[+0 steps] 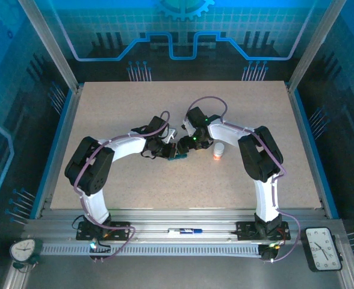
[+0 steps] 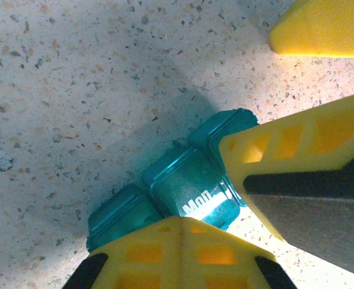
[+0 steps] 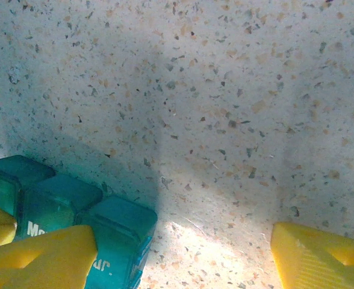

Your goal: Sort the pills into containers

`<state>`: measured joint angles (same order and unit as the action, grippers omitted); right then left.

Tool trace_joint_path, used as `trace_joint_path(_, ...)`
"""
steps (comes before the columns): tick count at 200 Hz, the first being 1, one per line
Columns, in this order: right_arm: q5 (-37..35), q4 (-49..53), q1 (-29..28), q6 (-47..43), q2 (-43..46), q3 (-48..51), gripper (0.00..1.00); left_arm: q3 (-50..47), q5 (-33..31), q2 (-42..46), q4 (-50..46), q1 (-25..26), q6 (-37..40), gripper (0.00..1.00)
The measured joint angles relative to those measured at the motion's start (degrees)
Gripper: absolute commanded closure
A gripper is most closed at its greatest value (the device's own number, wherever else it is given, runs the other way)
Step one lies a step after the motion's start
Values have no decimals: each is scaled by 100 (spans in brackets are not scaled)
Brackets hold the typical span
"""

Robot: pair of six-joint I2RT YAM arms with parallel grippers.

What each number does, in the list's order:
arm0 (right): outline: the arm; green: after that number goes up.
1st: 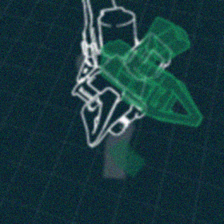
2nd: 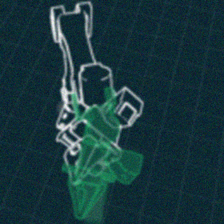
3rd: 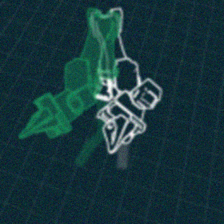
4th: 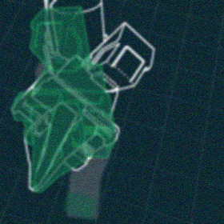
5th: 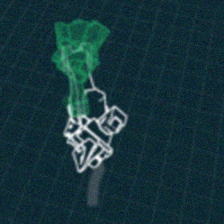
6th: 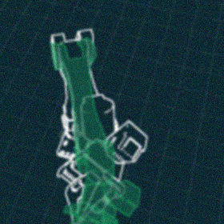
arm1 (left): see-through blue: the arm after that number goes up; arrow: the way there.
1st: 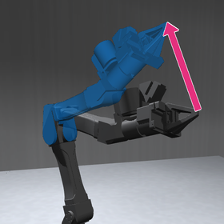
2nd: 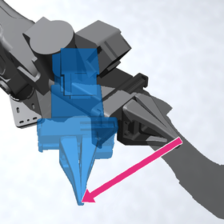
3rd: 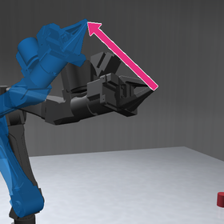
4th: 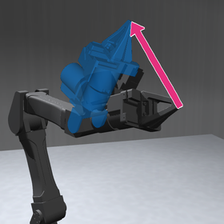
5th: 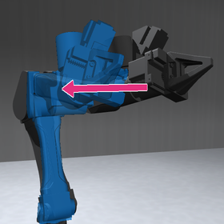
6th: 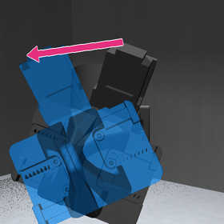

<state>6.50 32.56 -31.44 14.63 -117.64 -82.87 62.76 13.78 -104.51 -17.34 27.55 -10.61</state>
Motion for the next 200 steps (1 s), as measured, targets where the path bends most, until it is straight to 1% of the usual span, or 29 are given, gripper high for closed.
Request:
trace_joint_path(86,2,-2,0,2,-2,0,22,-101,-214,192,-271,17,2,100)
trace_joint_path(200,22,-9,0,50,-9,4,22,-111,-262,162,-247,55,2,100)
